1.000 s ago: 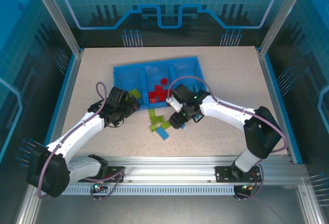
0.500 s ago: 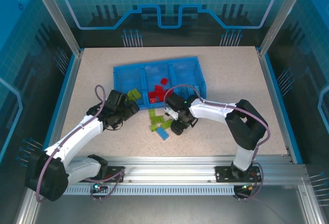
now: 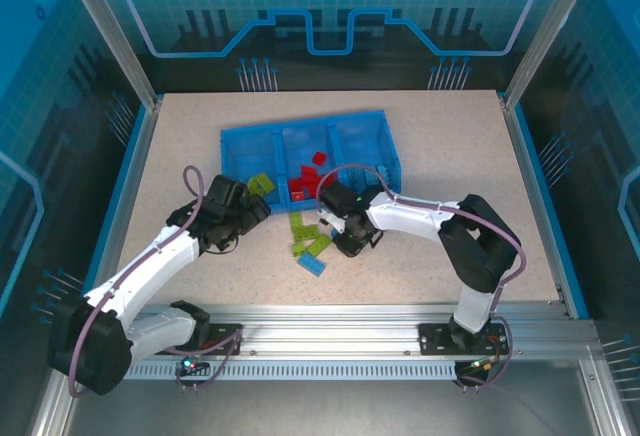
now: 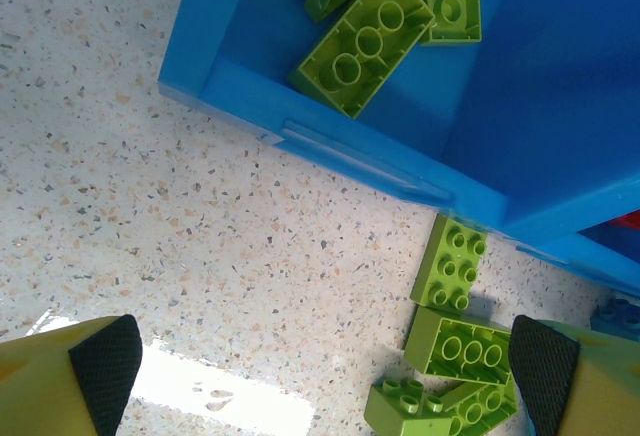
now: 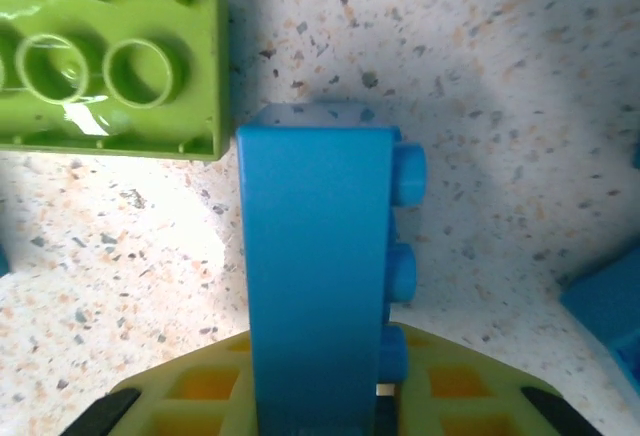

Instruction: Sort the legos into containers by color

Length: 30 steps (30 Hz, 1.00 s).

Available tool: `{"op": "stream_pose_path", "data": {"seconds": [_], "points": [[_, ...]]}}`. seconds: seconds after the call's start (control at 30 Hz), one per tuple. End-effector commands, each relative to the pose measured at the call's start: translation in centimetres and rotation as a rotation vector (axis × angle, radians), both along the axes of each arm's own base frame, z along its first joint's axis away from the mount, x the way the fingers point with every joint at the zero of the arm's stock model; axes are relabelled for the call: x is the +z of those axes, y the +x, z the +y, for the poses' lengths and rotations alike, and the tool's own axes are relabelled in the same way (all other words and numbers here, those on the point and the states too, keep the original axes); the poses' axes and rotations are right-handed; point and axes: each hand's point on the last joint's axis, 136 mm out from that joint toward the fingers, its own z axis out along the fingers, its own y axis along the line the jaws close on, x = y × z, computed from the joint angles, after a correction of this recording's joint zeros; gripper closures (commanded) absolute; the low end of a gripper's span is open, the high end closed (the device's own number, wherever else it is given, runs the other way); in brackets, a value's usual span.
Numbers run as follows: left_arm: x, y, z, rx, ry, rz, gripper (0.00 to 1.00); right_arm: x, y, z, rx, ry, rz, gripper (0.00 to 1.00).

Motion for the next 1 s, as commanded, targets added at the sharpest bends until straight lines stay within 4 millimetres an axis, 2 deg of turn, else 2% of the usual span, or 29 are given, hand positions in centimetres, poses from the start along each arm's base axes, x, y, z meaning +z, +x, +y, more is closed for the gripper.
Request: {"op": "stream_pose_path", "data": {"seconds": [0.0, 0.13, 0.23, 0.43, 0.5, 0.73, 0.87, 0.97], "points": [[-0.5, -0.6, 0.4, -0.005, 0.032, 0.017, 0.01, 3.3, 0.9, 0.6, -0.023, 0.061, -0.056, 0.78], [-0.6, -0.6, 0.1, -0.026, 0.039, 0.022, 0.01, 5.4, 2.4, 0.5, -0.081, 0.136, -0.071, 0.78], [-0.7, -0.8, -0.6, -0.062, 0.066, 0.031, 0.01, 7.1, 4.7, -0.3, -0.185, 0.227, -0.083, 0.78], [-2.1, -2.2, -4.0, -0.208, 0.128, 0.101, 0.01, 10.0, 10.5, -4.6, -0.475, 0.375, -0.104, 0.78], [-3.0, -2.8, -5.0, -0.234, 0.132, 0.129, 0.01, 9.9, 11.7, -5.6, -0.524, 0.360, -0.085, 0.78], [-4.7, -3.5, -7.6, -0.299, 0.126, 0.182, 0.04, 6.7, 14.9, -7.5, -0.622, 0.261, -0.020, 0.75], [-5.1, -3.2, -9.0, -0.329, 0.108, 0.189, 0.07, 6.3, 16.2, -7.6, -0.639, 0.252, -0.013, 0.67], [-5.4, -3.0, -9.5, -0.338, 0.117, 0.206, 0.07, 6.4, 16.9, -7.5, -0.651, 0.250, -0.023, 0.57]]}}
